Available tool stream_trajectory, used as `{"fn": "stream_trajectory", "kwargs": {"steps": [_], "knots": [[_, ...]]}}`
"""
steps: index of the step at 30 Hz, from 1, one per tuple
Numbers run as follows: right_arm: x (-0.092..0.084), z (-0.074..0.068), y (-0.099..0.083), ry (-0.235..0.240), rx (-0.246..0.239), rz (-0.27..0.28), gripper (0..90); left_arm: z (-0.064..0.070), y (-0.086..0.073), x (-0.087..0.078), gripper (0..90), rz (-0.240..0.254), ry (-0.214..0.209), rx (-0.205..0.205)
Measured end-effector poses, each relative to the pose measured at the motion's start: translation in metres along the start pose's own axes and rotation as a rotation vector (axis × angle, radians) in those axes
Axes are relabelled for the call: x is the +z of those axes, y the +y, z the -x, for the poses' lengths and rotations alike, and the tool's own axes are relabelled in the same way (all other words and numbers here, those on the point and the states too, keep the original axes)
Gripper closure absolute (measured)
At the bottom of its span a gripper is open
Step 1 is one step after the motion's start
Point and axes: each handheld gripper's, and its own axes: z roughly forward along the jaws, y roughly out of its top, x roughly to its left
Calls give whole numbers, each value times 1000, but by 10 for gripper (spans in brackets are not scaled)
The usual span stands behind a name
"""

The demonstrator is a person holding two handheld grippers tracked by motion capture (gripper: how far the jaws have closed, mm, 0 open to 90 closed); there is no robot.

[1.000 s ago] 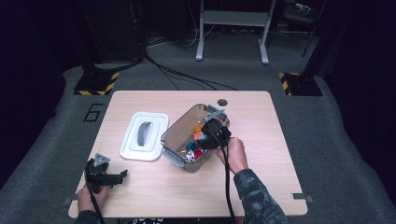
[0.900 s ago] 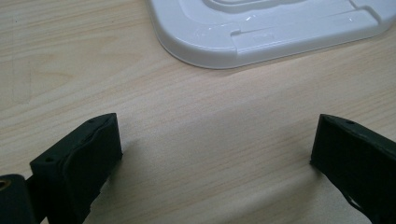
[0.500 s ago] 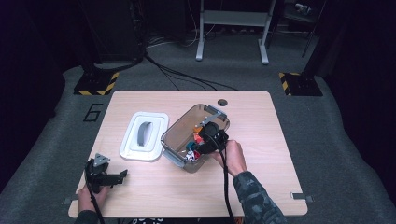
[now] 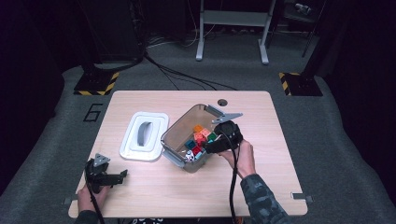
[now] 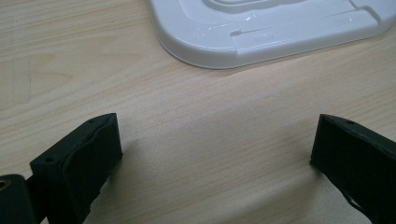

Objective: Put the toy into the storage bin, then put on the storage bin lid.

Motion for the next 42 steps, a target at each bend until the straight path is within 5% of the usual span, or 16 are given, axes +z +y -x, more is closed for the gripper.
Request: {"fn": "stream_trajectory", "kwargs": {"steps": [23,42], "knots": [[-7,56,-112,-144,209,-33,35,0,0,0,16,0,1,0],[2,64,-155,-216,282,-62,40,0,1,0,16,2,-2,6]]}}
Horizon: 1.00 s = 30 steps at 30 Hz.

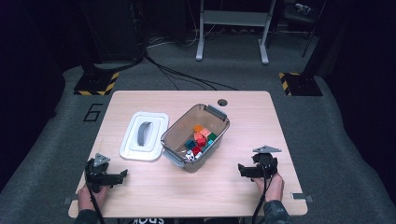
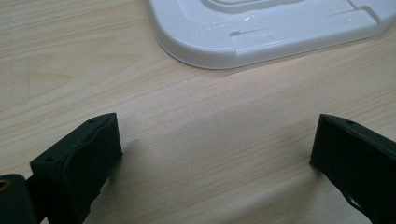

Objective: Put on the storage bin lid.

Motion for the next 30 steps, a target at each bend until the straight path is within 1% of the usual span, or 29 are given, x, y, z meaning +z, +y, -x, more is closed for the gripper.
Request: {"fn": "stream_trajectory", "kwargs": {"steps": [3,4,5,6,7,8,9,11,12,13,14,15,16,17,18,19,21,22,23,24,25,26,27,28,30], "knots": [[6,2,-11,-16,0,-6,18,0,1,1,13,-2,-7,7],[8,3,-14,-19,1,-4,18,0,1,1,11,-5,-10,3],[10,4,-18,-24,12,1,7,0,1,2,7,0,-9,6],[11,4,-21,-27,18,-2,0,0,2,3,0,0,-26,17],[13,5,-24,-29,7,0,0,0,3,4,0,1,-33,23],[15,5,-26,-34,6,-2,0,0,4,4,0,-6,-34,29],[17,4,-29,-38,2,0,0,0,5,6,0,0,-35,22],[20,5,-33,-42,-3,-2,0,0,7,8,0,2,-33,39],[22,4,-35,-48,5,-8,0,0,8,9,3,1,-32,36],[22,5,-37,-55,-7,13,0,-1,10,10,4,0,-30,31],[22,4,-38,-55,-2,24,0,-3,12,10,14,-9,-18,14],[23,5,-39,-56,-14,30,0,-4,12,10,49,18,1,-13],[22,5,-39,-54,-13,32,0,-6,13,10,73,32,18,-28],[23,6,-41,-53,-21,44,0,-8,16,7,78,55,24,-42],[23,7,-42,-55,-18,60,0,-9,19,5,86,75,18,-52],[22,8,-42,-43,-32,55,0,-9,22,4,81,75,7,-46],[22,9,-43,-37,-34,58,0,-8,29,4,53,70,3,-28],[22,9,-43,-38,-35,57,0,-6,35,4,44,60,2,-10],[21,10,-44,-39,-41,57,0,-5,40,4,38,61,2,-3],[20,10,-44,-41,-32,58,0,-5,44,4,30,59,-9,-7],[19,10,-45,-45,-35,58,0,-4,51,4,19,50,-17,-9],[18,9,-47,-53,-20,55,0,-4,57,5,11,48,-23,-9],[18,10,-47,-55,-23,58,0,-4,60,7,9,47,-28,-16],[18,10,-47,-52,-23,57,0,-4,66,9,2,29,-36,-18],[17,9,-49,-59,-10,60,0,-3,75,16,0,15,-39,-25]]}}
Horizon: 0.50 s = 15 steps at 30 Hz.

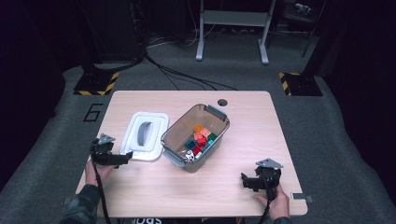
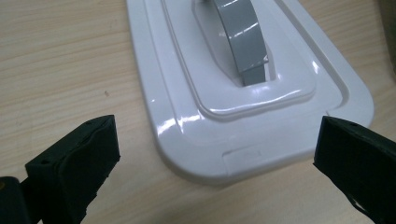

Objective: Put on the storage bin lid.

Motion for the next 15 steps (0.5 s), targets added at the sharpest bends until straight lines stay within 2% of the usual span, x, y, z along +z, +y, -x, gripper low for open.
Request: {"fn": "stream_trajectory", "kwargs": {"steps": [2,5,8,9,11,14,15], "knots": [[-1,0,-1,-3,-4,-1,0,2,9,8,0,-13,-18,-9],[0,2,-1,11,-13,-2,0,5,18,15,0,-18,-28,-3],[0,2,0,14,-14,-2,0,10,26,24,0,11,-32,-39],[0,2,0,18,-21,-4,0,11,27,26,0,0,-30,-34],[1,2,1,17,-14,-1,0,15,31,34,2,11,-31,-51],[1,1,1,17,-6,-5,0,20,37,42,93,28,-22,-61],[1,2,1,20,-24,-4,0,21,38,43,131,23,-19,-66]]}}
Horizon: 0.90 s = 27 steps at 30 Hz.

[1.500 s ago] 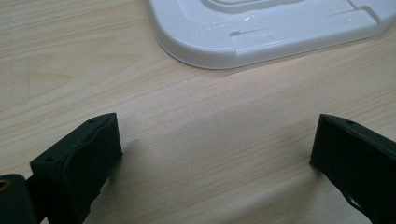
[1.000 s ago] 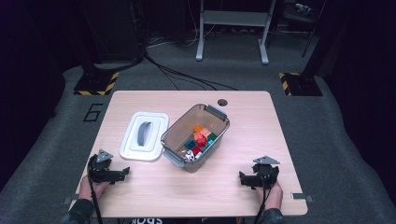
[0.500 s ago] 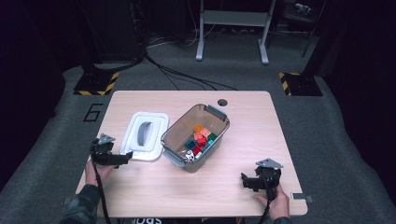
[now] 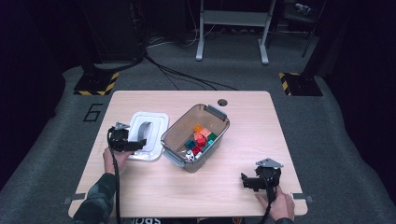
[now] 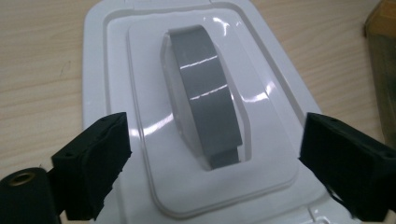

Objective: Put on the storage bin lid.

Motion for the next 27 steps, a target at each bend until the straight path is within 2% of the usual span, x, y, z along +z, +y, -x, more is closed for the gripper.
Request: {"fn": "stream_trajectory", "kwargs": {"steps": [2,3,5,6,8,9,10,11,12,13,18,21,22,27], "knots": [[1,0,1,6,6,-1,0,2,4,6,159,-7,14,1],[1,0,1,3,6,1,0,2,5,9,184,-18,7,2],[2,0,2,6,3,3,0,1,6,13,262,-44,21,16],[2,0,2,4,3,2,0,0,6,15,286,-44,22,-2],[2,0,2,5,2,2,0,0,7,18,375,-60,32,-3],[2,0,2,7,2,2,0,-1,6,19,406,-53,40,-20],[2,0,2,4,3,2,0,-2,6,20,489,-45,38,-26],[2,0,2,6,3,3,0,-3,4,20,523,-43,24,-45],[2,0,2,7,2,3,0,-2,3,21,594,-27,20,-57],[2,0,2,9,0,3,0,-2,3,21,623,-21,25,-61],[2,0,2,8,1,3,0,-5,1,16,665,-21,21,-77],[2,0,2,8,1,3,0,-8,2,11,668,-36,27,-65],[2,0,2,8,1,3,0,-9,1,10,669,-21,26,-71],[2,0,2,8,1,3,0,-17,1,0,670,-12,19,-88]]}}
